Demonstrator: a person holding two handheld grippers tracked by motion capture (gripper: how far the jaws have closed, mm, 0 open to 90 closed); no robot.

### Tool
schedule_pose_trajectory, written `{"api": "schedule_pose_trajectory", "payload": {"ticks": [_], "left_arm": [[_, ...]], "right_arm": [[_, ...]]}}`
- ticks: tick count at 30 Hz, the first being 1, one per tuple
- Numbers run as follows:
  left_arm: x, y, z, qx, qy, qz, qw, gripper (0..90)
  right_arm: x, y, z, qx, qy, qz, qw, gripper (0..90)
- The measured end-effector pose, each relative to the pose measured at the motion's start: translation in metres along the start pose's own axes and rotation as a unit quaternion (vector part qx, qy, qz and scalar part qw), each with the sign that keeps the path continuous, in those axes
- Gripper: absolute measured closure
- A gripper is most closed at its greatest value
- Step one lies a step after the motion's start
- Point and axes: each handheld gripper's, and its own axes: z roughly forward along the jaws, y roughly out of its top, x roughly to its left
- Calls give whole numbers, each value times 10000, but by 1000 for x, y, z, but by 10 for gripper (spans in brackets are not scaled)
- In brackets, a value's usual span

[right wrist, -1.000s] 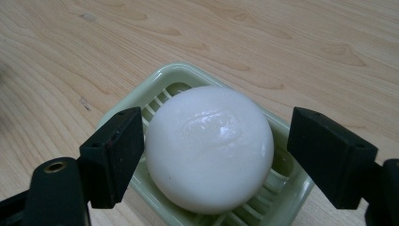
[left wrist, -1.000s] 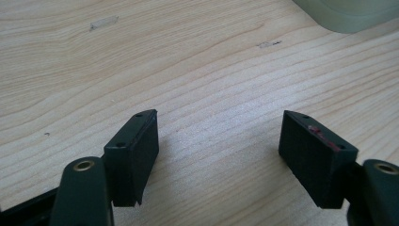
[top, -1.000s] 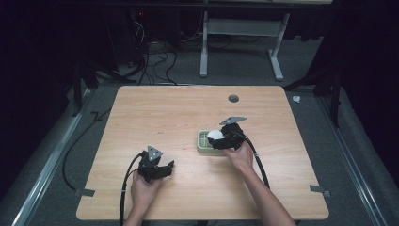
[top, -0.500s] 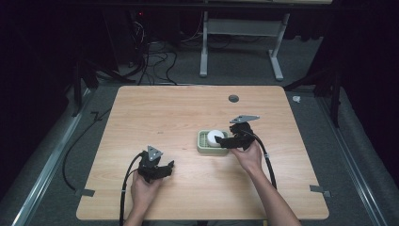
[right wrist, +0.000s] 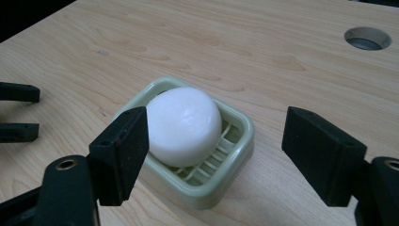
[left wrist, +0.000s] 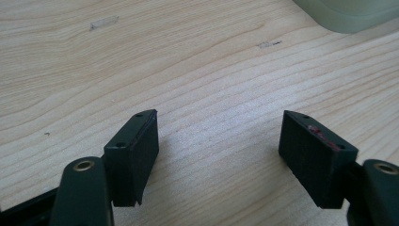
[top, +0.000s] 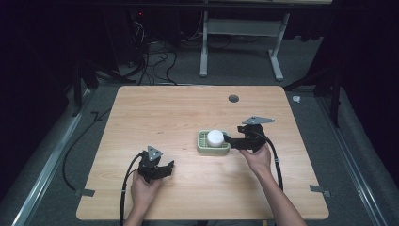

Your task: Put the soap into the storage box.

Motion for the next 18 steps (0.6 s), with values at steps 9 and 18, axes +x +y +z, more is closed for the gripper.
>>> {"api": "schedule_pose_trajectory", "payload": {"ticks": [9, 18], "left_arm": [[0, 0, 0, 0, 0, -1, 10000, 294], [0, 0, 0, -1, 0, -2, 10000, 294]], "right_arm": [[-7, -2, -19, -141, 5, 135, 9998, 247], [-13, -5, -37, -273, -29, 192, 9994, 260]]}}
